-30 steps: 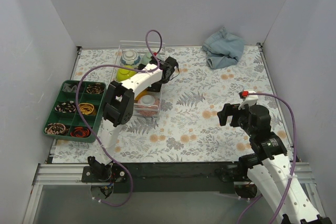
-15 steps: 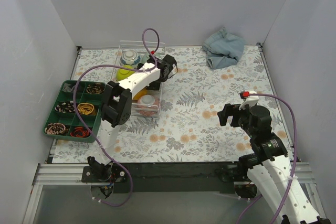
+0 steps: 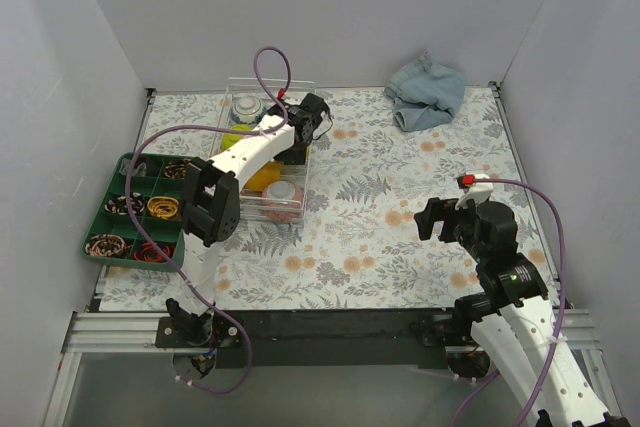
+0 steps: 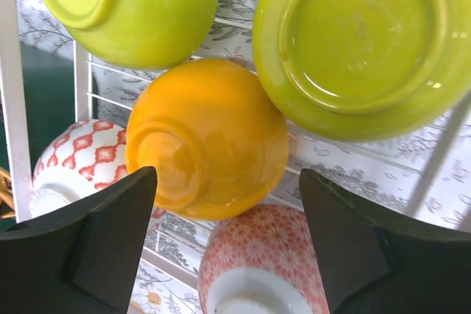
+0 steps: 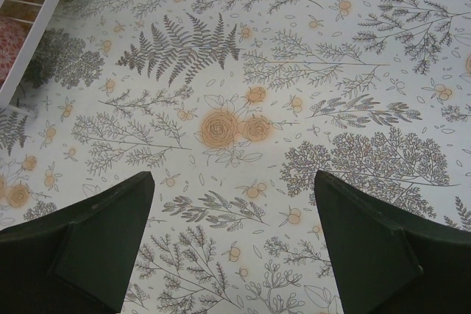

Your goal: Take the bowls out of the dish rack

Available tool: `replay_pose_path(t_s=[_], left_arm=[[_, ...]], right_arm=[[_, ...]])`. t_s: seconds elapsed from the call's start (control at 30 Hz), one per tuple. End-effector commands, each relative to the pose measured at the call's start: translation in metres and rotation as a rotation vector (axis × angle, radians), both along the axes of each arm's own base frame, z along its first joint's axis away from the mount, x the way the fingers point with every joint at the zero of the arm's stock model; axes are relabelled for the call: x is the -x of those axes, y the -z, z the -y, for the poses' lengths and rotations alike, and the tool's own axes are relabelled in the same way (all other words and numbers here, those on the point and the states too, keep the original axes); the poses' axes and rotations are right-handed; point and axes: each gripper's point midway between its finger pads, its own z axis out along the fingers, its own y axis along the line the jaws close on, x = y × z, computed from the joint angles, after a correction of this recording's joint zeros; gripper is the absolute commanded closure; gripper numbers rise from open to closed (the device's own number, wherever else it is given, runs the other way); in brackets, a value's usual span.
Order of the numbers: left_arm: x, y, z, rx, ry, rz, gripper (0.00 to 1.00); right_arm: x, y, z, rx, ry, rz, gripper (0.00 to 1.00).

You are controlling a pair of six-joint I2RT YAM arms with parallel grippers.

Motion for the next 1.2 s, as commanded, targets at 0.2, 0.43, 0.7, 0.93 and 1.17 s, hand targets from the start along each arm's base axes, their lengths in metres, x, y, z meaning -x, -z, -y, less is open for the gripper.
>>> replay_pose_path(t_s=[0.2, 0.43, 0.7, 0.93, 1.17], left_arm=[[0.02, -0.075, 0.001, 0.465, -0.067, 0.153, 0.06], [0.016, -0.067, -0.031, 0.725, -0.151, 0.167, 0.03], [0.015, -0.037, -0.029, 0.783, -0.132, 0.106, 0.02], [0.013, -0.022, -0.012, 0.857, -0.101, 0.061, 0.02], [0.002, -0.031, 0.007, 0.907, -0.03, 0.087, 0.02]], right_arm=[[0.001, -0.01, -0.009, -0.03, -0.046, 0.034, 0.02], [0.003, -0.008, -0.015, -0.035, -0.079, 0.017, 0.02], [0.006, -0.007, -0.022, -0.044, -0.127, 0.001, 0.02], [0.007, -0.004, -0.025, -0.046, -0.145, -0.017, 0.02], [0.009, -0.001, -0.028, -0.051, -0.161, -0.028, 0.02]])
